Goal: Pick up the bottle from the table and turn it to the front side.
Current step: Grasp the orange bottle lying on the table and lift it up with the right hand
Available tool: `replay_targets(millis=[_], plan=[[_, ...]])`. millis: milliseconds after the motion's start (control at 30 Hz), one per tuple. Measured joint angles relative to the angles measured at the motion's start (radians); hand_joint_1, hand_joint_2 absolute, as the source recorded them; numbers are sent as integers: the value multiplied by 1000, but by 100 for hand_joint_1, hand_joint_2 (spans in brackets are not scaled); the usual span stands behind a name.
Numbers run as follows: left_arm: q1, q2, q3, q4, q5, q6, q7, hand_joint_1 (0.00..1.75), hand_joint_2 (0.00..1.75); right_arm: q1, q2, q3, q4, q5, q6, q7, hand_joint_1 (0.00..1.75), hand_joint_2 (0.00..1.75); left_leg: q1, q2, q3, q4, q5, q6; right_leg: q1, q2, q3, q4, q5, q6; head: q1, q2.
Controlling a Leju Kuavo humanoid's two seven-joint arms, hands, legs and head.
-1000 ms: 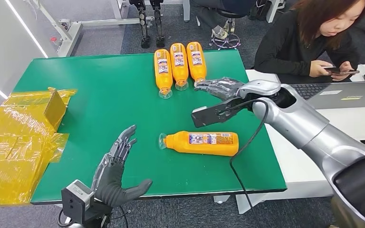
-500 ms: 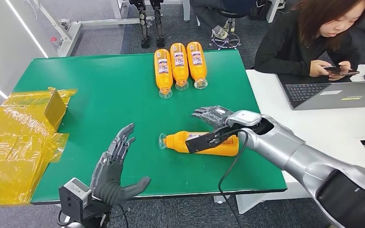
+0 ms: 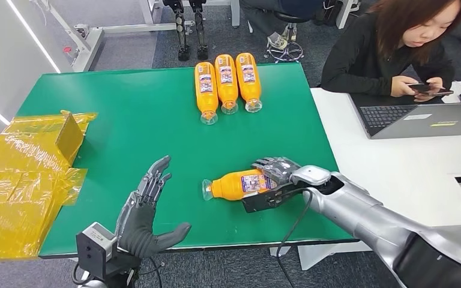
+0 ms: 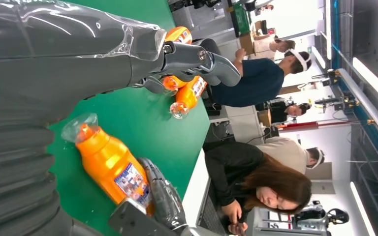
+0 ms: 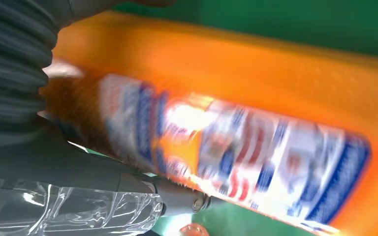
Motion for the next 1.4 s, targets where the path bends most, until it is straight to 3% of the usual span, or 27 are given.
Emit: replay_targets(millis=[100,233,633,767,1100,1400], plan=[[0,-1,0,0,-4,0,3,0,175,17,2,-11,18,13,-19,-5,2,175,0,1,1,0,0,0,0,1,0,0,0,0,0,0],[0,-3,0,0,-10,0,7,0,175,31,7,-29,33,23,-34,-5,172,175,1,2,3,0,0,0,0,1,2,0,0,0,0,0],[7,-8,0,-4,-24,0,15,0,175,78,11,-94,20,59,-92,7,175,175,1,1,5,0,2,1,0,1,5,0,2,1,0,0],[22,-8,1,-17,-36,3,13,0,175,120,0,-141,-34,100,-160,39,175,175,0,1,3,0,2,1,0,0,4,0,2,1,0,0],[53,-8,13,-36,-54,39,-20,0,175,288,-20,-383,-340,242,-320,64,175,175,0,1,-1,0,2,1,0,0,-2,0,2,0,0,0],[53,-8,15,-36,-55,42,-29,0,175,465,-37,-511,-603,318,-424,20,175,175,0,0,-3,0,1,1,0,-1,-2,-1,1,0,0,0]])
